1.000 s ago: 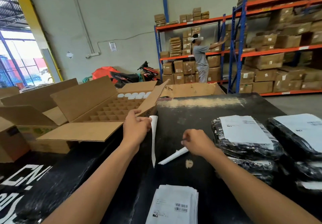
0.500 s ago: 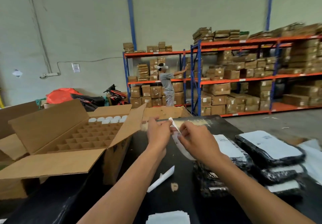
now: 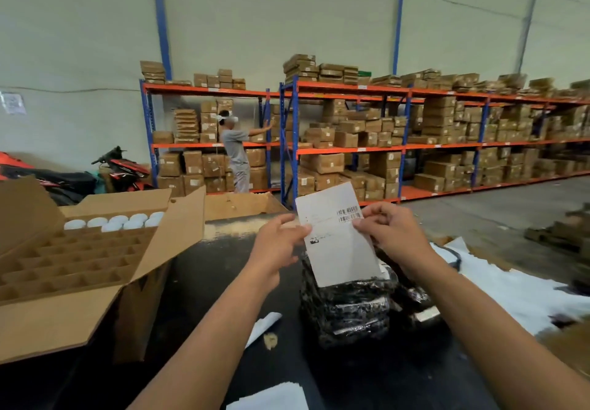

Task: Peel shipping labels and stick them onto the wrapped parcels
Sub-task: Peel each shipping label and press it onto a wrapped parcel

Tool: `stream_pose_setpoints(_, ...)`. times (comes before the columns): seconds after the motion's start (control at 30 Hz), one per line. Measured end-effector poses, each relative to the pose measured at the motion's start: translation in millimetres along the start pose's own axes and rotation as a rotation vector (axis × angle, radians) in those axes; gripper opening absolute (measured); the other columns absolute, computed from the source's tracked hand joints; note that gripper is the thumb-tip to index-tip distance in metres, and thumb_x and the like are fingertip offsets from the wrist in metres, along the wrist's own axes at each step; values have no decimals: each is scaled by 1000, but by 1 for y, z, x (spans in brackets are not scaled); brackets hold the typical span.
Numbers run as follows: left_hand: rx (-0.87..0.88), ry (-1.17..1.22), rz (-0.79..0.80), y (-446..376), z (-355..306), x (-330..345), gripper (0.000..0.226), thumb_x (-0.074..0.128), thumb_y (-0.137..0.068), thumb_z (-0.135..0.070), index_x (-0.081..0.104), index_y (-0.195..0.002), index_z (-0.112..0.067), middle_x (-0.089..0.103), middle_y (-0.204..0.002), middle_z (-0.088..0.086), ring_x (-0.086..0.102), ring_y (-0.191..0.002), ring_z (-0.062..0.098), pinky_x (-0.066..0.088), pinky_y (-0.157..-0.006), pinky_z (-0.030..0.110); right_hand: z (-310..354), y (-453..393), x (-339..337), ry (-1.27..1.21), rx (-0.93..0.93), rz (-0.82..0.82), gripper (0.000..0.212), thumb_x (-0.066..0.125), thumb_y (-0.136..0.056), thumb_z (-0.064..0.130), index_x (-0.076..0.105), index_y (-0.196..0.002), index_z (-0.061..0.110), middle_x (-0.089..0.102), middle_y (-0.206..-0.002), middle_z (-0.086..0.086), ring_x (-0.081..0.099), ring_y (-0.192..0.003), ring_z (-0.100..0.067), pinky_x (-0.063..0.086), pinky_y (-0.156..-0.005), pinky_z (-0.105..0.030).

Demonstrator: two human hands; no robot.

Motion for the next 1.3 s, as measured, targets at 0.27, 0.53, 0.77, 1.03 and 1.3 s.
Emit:
stream_pose_setpoints(0.27, 106, -41, 68, -4, -12, 37, 34, 66, -86, -2, 58, -114, -21, 72, -97, 15, 69, -85, 27, 59, -73, 44, -21, -21, -30, -123, 66, 56, 11, 69, -81, 0, 60, -82, 7, 69, -87, -20, 60, -78, -27, 49, -77, -42)
stream_pose_setpoints(0.53, 211, -224, -103, -22, -4, 63, 49, 64, -86, 2, 53, -128, -23, 67, -82, 8, 69, -82, 22, 60, -61, 36, -71, -57, -37, -3, 57, 144, 20, 68, -80, 0, 60, -94, 13, 71, -94, -4, 69, -88, -23, 56, -78, -42)
stream_pose_setpoints(0.77, 155, -267, -216, -39, 11, 64, 54, 62, -87, 4, 50, -133, -21, 69, -84, 10, 70, -84, 23, 61, -62, 37, -94, -85, -30, 61, 27, 218, 25, 72, -79, 6, 61, -90, 26, 70, -96, 5, 67, -92, -18, 55, -84, -39)
stream_pose_setpoints(1.03, 112, -347, -305, -49, 24, 54, 59, 62, -87, 3, 45, -139, -18, 67, -85, 9, 70, -84, 23, 61, -68, 44, -110, -93, -13, 44, 45, 285, 26, 72, -78, 5, 60, -84, 28, 71, -95, 2, 67, -89, -18, 56, -76, -35)
stream_pose_setpoints(1.3, 85, -389, -295, -56, 36, 53, 61, 64, -86, 2, 41, -140, -15, 69, -88, 11, 70, -84, 22, 61, -63, 36, -121, -95, -10, 99, 61, 307, 28, 73, -78, 6, 58, -80, 30, 71, -93, 1, 67, -90, -20, 56, -83, -39)
Point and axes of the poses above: each hand's wrist, its own y-axis away from the middle knuckle, its own x-axis out of the palm, z = x × y, the point moved 10 cm from there along -y, towards the middle knuckle
